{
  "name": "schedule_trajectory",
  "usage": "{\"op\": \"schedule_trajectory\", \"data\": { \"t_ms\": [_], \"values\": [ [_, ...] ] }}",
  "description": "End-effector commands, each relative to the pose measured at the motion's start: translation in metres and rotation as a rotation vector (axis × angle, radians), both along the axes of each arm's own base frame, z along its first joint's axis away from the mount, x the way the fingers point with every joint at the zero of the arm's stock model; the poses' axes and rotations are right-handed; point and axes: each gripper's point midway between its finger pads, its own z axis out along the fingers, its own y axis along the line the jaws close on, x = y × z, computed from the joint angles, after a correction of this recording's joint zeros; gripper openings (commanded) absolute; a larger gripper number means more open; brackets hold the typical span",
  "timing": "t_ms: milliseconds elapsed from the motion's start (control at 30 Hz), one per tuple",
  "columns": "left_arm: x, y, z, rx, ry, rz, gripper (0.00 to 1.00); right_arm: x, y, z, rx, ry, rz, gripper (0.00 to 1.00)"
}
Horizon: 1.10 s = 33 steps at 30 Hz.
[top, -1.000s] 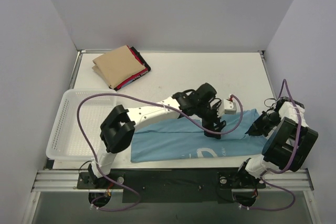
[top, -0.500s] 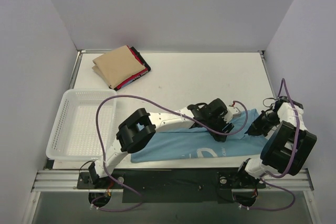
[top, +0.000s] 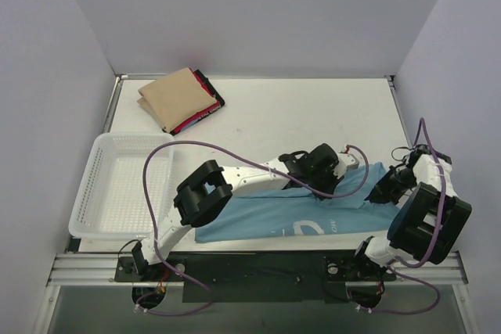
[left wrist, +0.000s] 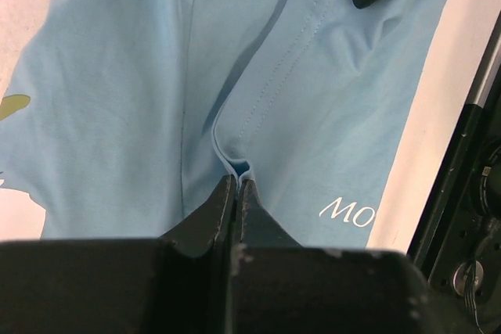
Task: Fold and stack the t-shirts
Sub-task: Fold the other side of the tshirt into a rectangle
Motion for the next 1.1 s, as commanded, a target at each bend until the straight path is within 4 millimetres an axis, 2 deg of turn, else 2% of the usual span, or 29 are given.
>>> {"op": "schedule_trajectory", "data": {
  "t_ms": [0,100,167,233,367,433,533,633,767,933,967,1000,1033,1067],
  "values": [
    [-0.001,-0.014,0.042,-0.104,0.006,-0.074,0.0,-0.019,0.006,0.009,-0.034,0.014,-0.012,0.0],
    [-0.011,-0.007,0.061,-0.115,0.074,-0.137,0.0,-0.028,0.015,0.017,-0.046,-0.025,-0.051,0.0],
    [-0.014,-0.004,0.063,-0.104,0.07,-0.157,0.0,-0.035,0.019,0.019,-0.056,-0.022,-0.096,0.0],
    [-0.012,-0.001,0.058,-0.101,0.066,-0.149,0.0,-0.038,0.024,0.025,-0.035,-0.023,-0.148,0.0],
    [-0.022,0.006,0.053,-0.095,0.089,-0.191,0.0,-0.046,0.043,0.018,0.06,0.009,-0.193,0.0],
    [-0.022,0.012,0.051,-0.09,0.11,-0.186,0.0,-0.046,0.043,0.018,0.064,0.002,-0.195,0.0],
    [0.005,0.01,0.059,-0.133,0.099,-0.121,0.0,-0.032,0.02,0.021,-0.041,-0.038,-0.208,0.0],
    [0.033,0.005,0.059,-0.13,-0.019,-0.093,0.0,-0.005,-0.004,0.021,-0.116,-0.109,-0.205,0.0],
    [0.038,0.0,0.052,-0.134,-0.058,-0.099,0.0,0.019,-0.005,0.018,-0.048,-0.142,-0.116,0.0],
    [0.046,0.003,0.045,-0.113,-0.095,-0.072,0.0,0.026,-0.014,0.009,-0.086,-0.178,-0.045,0.0],
    [0.05,0.004,0.045,-0.107,-0.114,-0.056,0.0,0.036,-0.018,0.012,-0.108,-0.235,-0.044,0.0],
    [0.053,0.005,0.046,-0.103,-0.13,-0.052,0.0,0.037,-0.015,0.011,-0.1,-0.256,-0.041,0.0],
    [0.058,0.005,0.045,-0.096,-0.148,-0.034,0.0,0.049,-0.02,0.015,-0.13,-0.327,-0.037,0.0],
    [0.061,0.005,0.044,-0.09,-0.161,-0.026,0.0,0.049,-0.021,0.011,-0.141,-0.338,-0.041,0.0]
  ]
}}
